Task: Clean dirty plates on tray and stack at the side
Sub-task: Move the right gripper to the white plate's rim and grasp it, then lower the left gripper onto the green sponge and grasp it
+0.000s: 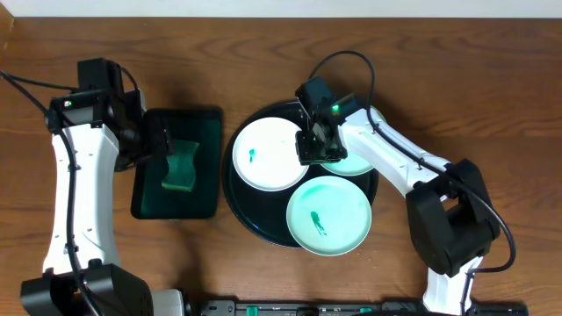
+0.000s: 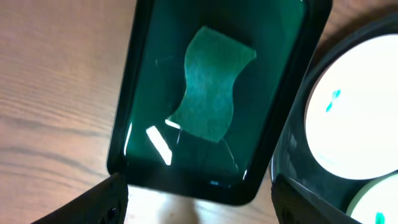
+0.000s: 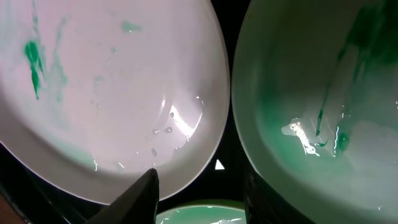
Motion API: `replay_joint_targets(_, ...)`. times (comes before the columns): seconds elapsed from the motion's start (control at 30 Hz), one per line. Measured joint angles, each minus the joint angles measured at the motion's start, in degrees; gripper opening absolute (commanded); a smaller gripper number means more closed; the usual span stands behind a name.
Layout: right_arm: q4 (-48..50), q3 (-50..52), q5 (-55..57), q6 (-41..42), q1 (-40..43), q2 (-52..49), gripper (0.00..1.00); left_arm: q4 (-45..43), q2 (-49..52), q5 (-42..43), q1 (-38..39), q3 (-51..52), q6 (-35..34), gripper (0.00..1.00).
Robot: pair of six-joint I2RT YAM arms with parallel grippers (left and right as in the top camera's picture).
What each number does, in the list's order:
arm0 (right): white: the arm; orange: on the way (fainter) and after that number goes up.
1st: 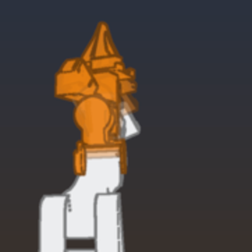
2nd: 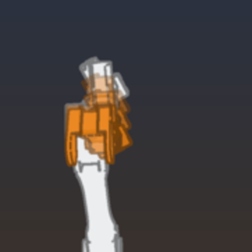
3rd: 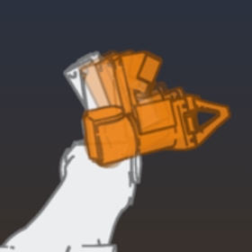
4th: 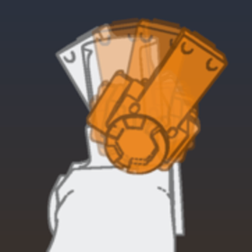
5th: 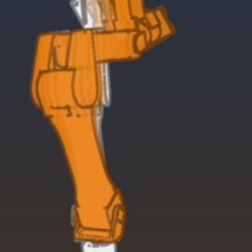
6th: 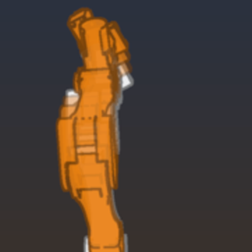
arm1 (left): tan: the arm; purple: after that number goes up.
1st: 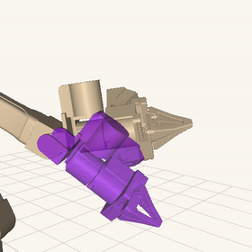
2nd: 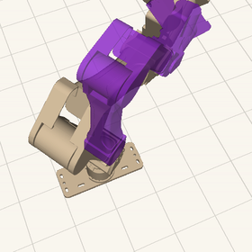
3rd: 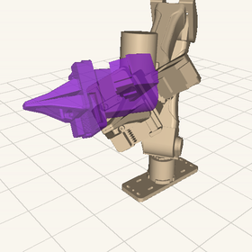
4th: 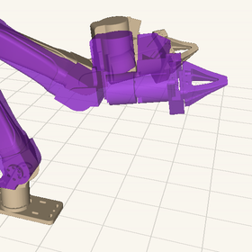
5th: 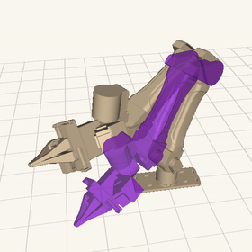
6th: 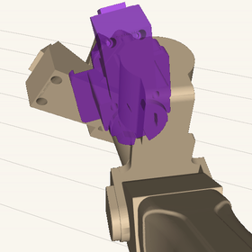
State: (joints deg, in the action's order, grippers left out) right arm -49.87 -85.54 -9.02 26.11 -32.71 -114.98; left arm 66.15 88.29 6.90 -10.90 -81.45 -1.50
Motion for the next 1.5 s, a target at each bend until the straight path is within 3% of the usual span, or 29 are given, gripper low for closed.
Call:
replay_joint_targets(0.7,4.02,3.04,2.49,1.49,-2.29,0.0,0.33,-2.05,1.73,-0.02,0.0,0.0,0.0,0.74)
replay_joint_targets(1.03,10.73,7.41,4.94,4.81,-2.62,0.0,0.19,-2.12,2.84,-0.02,0.0,0.0,0.0,0.74)
replay_joint_targets(1.33,14.99,8.9,5.9,6.82,-2.8,-0.57,0.2,-2.12,3.13,-0.46,0.0,0.0,0.0,0.74)
replay_joint_targets(1.37,15.32,8.9,5.88,7.06,-2.84,-0.98,0.19,-2.12,3.32,-0.76,0.0,0.0,0.0,0.74)
replay_joint_targets(1.43,15.47,8.85,5.86,7.39,-2.84,-1.38,0.04,-2.12,4.13,-1.46,0.0,0.0,0.0,0.74)
replay_joint_targets(1.5,15.69,8.83,6.08,8.04,-2.8,-1.42,0.01,-2.16,5.01,-1.86,0.0,0.0,0.0,0.73)
